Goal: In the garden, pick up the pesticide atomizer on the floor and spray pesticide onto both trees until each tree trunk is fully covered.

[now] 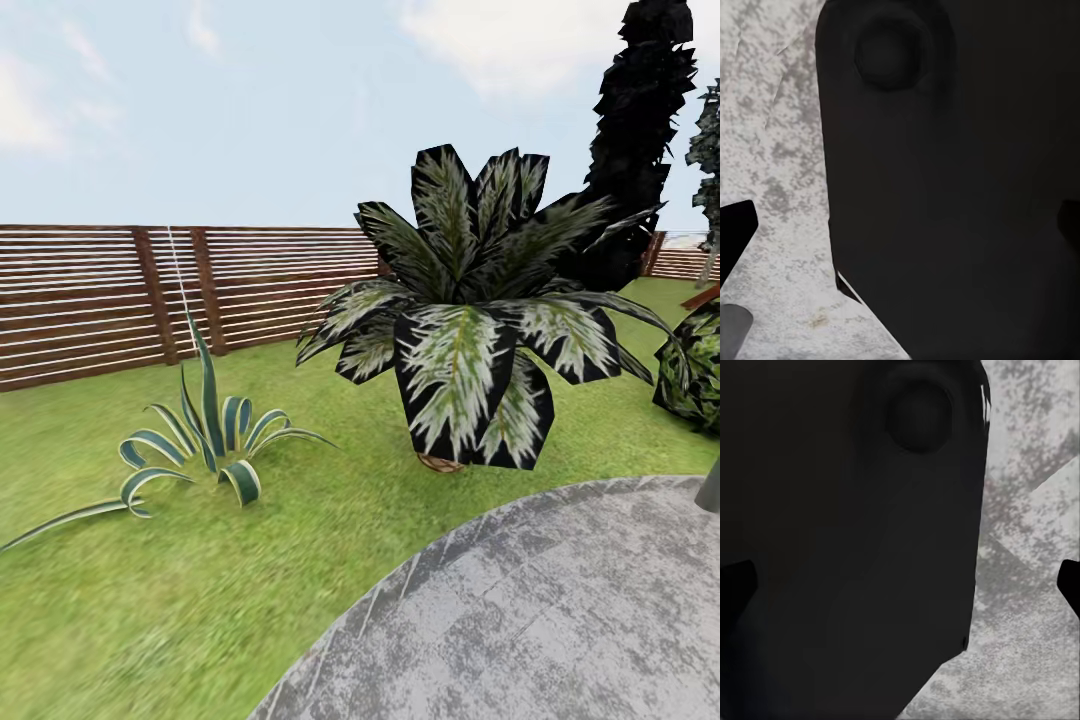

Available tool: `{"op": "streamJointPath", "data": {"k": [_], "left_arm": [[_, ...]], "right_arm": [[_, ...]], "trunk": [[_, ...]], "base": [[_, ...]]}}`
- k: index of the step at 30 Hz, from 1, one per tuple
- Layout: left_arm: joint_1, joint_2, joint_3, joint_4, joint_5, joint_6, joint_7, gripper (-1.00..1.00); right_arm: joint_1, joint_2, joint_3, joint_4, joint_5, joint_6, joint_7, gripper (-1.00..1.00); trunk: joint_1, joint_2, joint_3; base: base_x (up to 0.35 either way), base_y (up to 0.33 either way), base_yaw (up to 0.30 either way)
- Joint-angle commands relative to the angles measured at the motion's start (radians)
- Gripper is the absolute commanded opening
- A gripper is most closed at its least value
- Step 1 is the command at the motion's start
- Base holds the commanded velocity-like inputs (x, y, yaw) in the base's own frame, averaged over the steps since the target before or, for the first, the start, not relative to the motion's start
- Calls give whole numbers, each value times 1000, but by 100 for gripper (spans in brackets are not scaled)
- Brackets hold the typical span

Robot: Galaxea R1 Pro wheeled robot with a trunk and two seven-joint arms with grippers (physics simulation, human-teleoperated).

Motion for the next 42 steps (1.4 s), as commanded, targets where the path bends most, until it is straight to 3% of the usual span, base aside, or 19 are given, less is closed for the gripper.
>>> {"op": "streamJointPath", "data": {"k": [1,5,15,22,31,34,35,38,39,42], "left_arm": [[3,-2,1,-6,4,0,-2,100],[3,-2,2,-7,4,0,1,100],[3,1,-1,-39,4,-28,5,100],[-2,24,1,-79,2,-68,14,100],[-54,74,2,-130,12,-118,15,100],[-71,81,2,-147,13,-135,15,100],[-225,81,2,-229,13,-235,15,100],[-247,82,16,-225,21,-292,15,100],[-244,82,28,-207,25,-386,14,100],[-241,89,31,-176,27,-409,13,100]], "right_arm": [[-2,6,2,-6,1,-3,-4,100],[-2,24,2,-22,1,-2,-4,100],[-3,22,2,-33,0,-47,-5,100],[-3,2,0,-65,0,-86,-6,100],[-14,-43,-7,-116,-2,-137,-6,100],[-18,-44,-9,-133,-5,-154,-6,100],[-23,-44,-10,-554,-6,-440,-6,100],[-37,-46,-15,-562,-4,-460,-6,100],[-42,-54,-16,-569,-1,-468,-5,100],[-43,-61,-18,-570,-1,-469,-6,100]], "trunk": [[0,0,0],[0,0,0],[0,0,0],[0,0,0],[0,0,0],[0,0,0],[0,0,0],[0,0,0],[0,0,0],[0,0,1]], "base": [[0,0,0],[0,0,0],[0,0,0],[0,0,0],[0,0,0],[0,0,0],[0,0,0],[0,0,0],[0,0,0],[0,0,-105]]}}
